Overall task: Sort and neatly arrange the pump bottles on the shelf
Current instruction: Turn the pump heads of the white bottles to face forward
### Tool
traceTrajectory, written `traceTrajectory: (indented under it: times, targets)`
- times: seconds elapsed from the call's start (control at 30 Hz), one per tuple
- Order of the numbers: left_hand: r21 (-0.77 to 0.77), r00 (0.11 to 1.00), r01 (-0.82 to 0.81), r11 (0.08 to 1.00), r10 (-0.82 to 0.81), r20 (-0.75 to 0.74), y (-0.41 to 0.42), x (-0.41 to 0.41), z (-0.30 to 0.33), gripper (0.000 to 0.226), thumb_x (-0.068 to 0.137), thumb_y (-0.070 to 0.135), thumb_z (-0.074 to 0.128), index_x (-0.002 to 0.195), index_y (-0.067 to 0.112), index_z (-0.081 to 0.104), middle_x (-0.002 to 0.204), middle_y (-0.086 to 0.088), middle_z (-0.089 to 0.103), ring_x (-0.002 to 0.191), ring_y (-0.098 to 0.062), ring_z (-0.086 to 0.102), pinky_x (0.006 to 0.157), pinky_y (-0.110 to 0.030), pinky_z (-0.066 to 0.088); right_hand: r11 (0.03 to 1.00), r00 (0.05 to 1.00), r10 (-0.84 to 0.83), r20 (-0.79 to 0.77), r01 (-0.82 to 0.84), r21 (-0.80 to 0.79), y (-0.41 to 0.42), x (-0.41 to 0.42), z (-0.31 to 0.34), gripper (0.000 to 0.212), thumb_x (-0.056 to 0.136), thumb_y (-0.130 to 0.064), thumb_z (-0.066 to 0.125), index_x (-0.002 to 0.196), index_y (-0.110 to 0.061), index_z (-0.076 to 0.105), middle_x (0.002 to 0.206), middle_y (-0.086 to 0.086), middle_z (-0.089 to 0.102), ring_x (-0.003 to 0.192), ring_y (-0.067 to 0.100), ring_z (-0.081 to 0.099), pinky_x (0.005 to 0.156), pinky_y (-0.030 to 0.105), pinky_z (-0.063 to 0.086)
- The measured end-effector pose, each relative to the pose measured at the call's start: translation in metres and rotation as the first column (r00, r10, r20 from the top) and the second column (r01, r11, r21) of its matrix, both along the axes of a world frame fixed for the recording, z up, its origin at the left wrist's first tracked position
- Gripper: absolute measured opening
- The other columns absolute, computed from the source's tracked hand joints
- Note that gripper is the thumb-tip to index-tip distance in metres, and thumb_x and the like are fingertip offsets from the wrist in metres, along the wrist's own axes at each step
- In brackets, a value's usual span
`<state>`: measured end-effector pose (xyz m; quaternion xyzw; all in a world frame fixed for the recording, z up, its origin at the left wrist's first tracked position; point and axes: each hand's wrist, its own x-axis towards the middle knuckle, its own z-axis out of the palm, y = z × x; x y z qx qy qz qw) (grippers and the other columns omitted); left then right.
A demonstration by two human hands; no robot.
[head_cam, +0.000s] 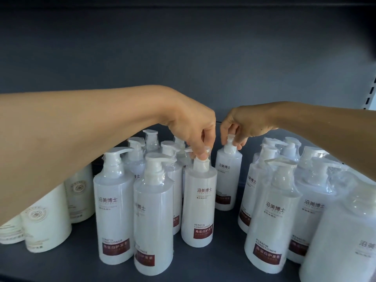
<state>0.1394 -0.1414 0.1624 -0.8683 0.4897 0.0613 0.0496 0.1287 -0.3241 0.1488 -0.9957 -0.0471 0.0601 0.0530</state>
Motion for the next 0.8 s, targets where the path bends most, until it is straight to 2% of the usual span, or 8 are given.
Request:
traceTrajectory:
  times: [0.1, 0.17, 0.3, 0.4, 0.47, 0.6, 0.7, 0.8]
  targets:
    - [0.000, 1.000, -0.003, 1.000, 0.003, 0.008, 0.002, 0.000, -0.001, 0.016, 0.082, 0.033, 0.068, 0.091, 0.021, 0.074, 0.060, 0.021, 0.061, 0.054, 0.010, 0.051, 0.052, -0.006, 0.039, 0.998, 0.999, 0.047, -0.009, -0.046, 0.041, 0.007, -0.001, 0.001, 0.020, 0.084, 0.001, 0.063, 0.096, -0.014, 0.069, 0.094, 0.016, 0.071, 0.079, 0.020, 0.071, 0.078, 0.025, 0.057]
    - [-0.006, 1.000, 0.001, 1.000, -0.001, 0.015, 0.002, -0.001, -0.002, 0.014, 0.082, 0.031, 0.069, 0.091, 0.021, 0.074, 0.056, 0.024, 0.058, 0.055, 0.009, 0.050, 0.052, -0.006, 0.038, 0.996, 0.997, 0.070, -0.021, -0.068, 0.059, 0.012, 0.000, 0.001, 0.021, 0.084, 0.001, 0.063, 0.099, -0.012, 0.069, 0.094, 0.017, 0.071, 0.081, 0.022, 0.070, 0.079, 0.026, 0.057]
    - [-0.032, 1.000, -0.010, 0.999, 0.010, -0.005, 0.005, -0.003, -0.001, 0.015, 0.080, 0.023, 0.072, 0.094, 0.017, 0.074, 0.060, 0.015, 0.054, 0.053, 0.003, 0.046, 0.049, -0.006, 0.035, 0.991, 0.994, 0.105, -0.024, -0.102, 0.090, 0.022, -0.001, 0.002, 0.023, 0.082, 0.004, 0.063, 0.100, -0.010, 0.070, 0.093, 0.017, 0.072, 0.086, 0.026, 0.070, 0.078, 0.025, 0.056]
    - [-0.071, 0.999, -0.028, 0.997, 0.027, -0.020, 0.007, -0.005, -0.003, 0.008, 0.077, 0.025, 0.075, 0.082, 0.020, 0.073, 0.054, 0.019, 0.055, 0.050, 0.004, 0.048, 0.047, -0.004, 0.034, 0.986, 0.990, 0.138, -0.029, -0.135, 0.095, 0.029, -0.003, 0.002, 0.025, 0.083, 0.003, 0.064, 0.088, -0.021, 0.068, 0.094, 0.014, 0.072, 0.087, 0.027, 0.070, 0.084, 0.030, 0.056]
    - [-0.113, 0.998, -0.056, 0.992, 0.052, -0.036, 0.009, -0.006, -0.001, 0.010, 0.074, 0.027, 0.078, 0.080, 0.026, 0.071, 0.060, 0.021, 0.062, 0.055, 0.005, 0.054, 0.055, -0.006, 0.041, 0.984, 0.990, 0.141, -0.025, -0.138, 0.110, 0.032, -0.003, 0.001, 0.027, 0.083, 0.002, 0.064, 0.090, -0.024, 0.067, 0.093, 0.010, 0.073, 0.086, 0.025, 0.071, 0.086, 0.032, 0.055]
    - [-0.187, 0.989, -0.131, 0.973, 0.116, -0.091, 0.025, -0.006, 0.012, 0.019, 0.073, 0.023, 0.079, 0.090, 0.021, 0.073, 0.082, 0.009, 0.074, 0.076, -0.006, 0.067, 0.081, -0.023, 0.052, 0.990, 0.994, 0.100, -0.040, -0.095, 0.107, 0.032, -0.004, 0.002, 0.029, 0.081, -0.002, 0.066, 0.105, -0.020, 0.066, 0.090, 0.005, 0.074, 0.087, 0.021, 0.070, 0.083, 0.028, 0.052]
    - [-0.185, 0.984, -0.174, 0.967, 0.165, -0.064, 0.035, -0.002, 0.016, 0.016, 0.075, 0.021, 0.077, 0.091, 0.021, 0.072, 0.084, 0.009, 0.074, 0.083, -0.006, 0.068, 0.083, -0.023, 0.053, 0.993, 0.996, 0.084, -0.039, -0.081, 0.087, 0.031, -0.004, 0.004, 0.030, 0.078, -0.008, 0.069, 0.102, -0.025, 0.066, 0.087, 0.000, 0.075, 0.089, 0.018, 0.069, 0.086, 0.029, 0.050]
    - [-0.192, 0.979, -0.203, 0.960, 0.198, -0.047, 0.041, 0.002, 0.013, 0.014, 0.076, 0.021, 0.077, 0.088, 0.022, 0.071, 0.083, 0.010, 0.074, 0.084, -0.007, 0.067, 0.082, -0.026, 0.052, 0.990, 0.996, 0.092, -0.015, -0.089, 0.108, 0.032, -0.003, 0.000, 0.023, 0.079, -0.005, 0.067, 0.097, -0.020, 0.067, 0.084, 0.002, 0.075, 0.082, 0.016, 0.070, 0.080, 0.027, 0.051]
